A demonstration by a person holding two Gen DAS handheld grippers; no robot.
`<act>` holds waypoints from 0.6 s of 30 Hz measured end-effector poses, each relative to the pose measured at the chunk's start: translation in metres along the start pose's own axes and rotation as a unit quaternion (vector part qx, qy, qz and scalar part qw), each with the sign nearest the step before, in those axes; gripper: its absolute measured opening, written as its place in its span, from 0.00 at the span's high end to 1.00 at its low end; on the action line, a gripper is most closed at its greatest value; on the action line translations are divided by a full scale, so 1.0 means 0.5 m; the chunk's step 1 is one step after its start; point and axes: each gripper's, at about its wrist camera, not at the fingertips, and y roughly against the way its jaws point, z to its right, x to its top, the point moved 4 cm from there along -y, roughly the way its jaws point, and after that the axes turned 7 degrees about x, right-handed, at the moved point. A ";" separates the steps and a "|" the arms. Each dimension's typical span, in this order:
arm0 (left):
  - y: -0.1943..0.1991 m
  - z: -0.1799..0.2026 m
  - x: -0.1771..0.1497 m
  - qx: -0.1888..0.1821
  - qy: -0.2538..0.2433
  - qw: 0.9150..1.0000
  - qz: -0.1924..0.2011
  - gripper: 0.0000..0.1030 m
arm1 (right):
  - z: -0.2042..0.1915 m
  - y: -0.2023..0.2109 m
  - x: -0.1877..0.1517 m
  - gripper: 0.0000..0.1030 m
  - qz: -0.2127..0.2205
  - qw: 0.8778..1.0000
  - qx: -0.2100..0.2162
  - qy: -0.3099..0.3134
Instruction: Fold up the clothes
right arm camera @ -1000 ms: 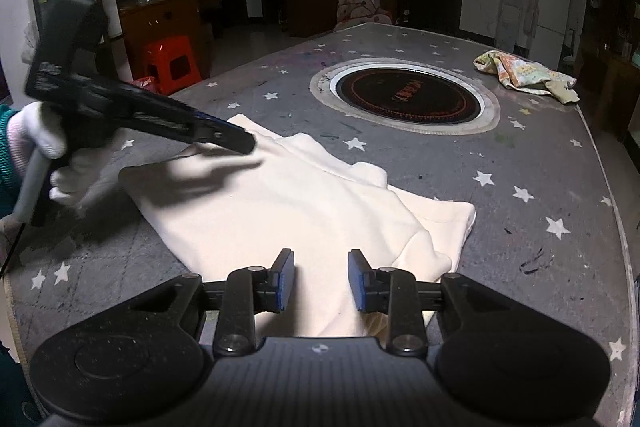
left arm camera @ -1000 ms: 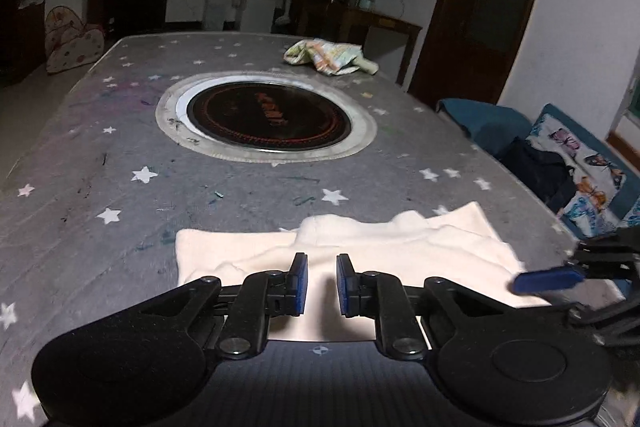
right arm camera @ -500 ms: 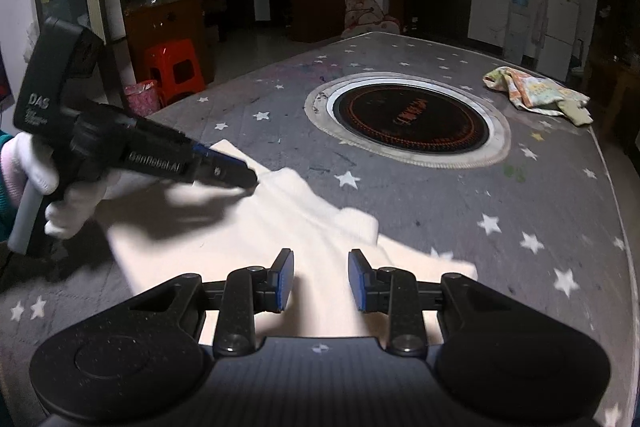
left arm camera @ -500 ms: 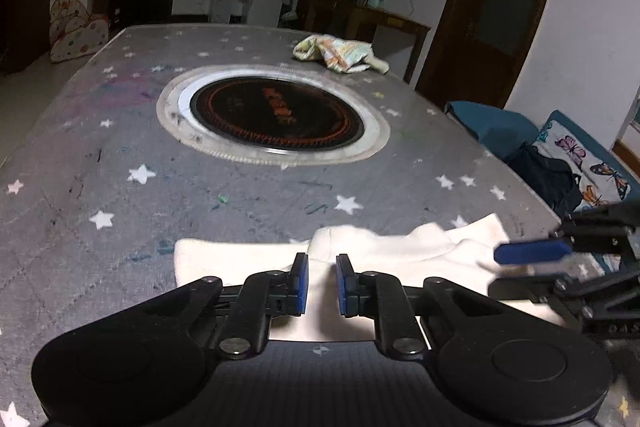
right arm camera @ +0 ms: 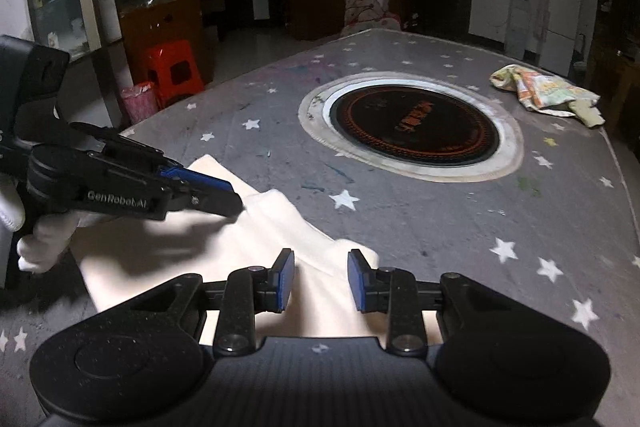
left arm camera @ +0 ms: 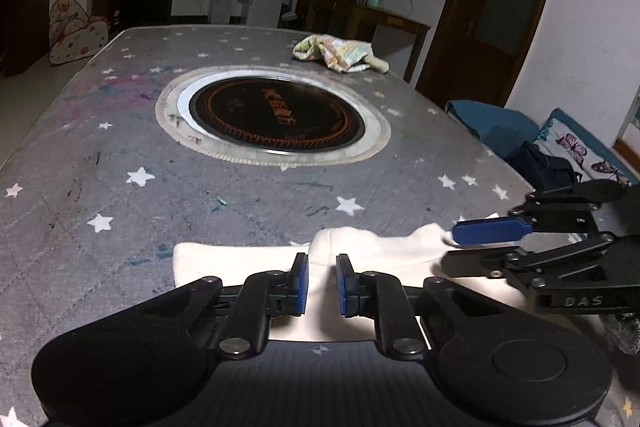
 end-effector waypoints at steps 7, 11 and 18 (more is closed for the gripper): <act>-0.001 -0.006 0.000 0.003 0.007 1.000 -0.002 0.84 | -0.003 -0.018 -0.002 0.68 -0.010 1.000 -0.010 0.006; 0.016 -0.002 -0.001 0.005 0.009 1.000 0.006 0.83 | -0.016 0.004 -0.003 0.52 -0.003 1.000 -0.017 0.009; 0.062 -0.004 -0.011 0.019 0.018 0.999 0.022 0.63 | -0.045 0.030 -0.019 0.35 0.014 1.000 -0.008 -0.007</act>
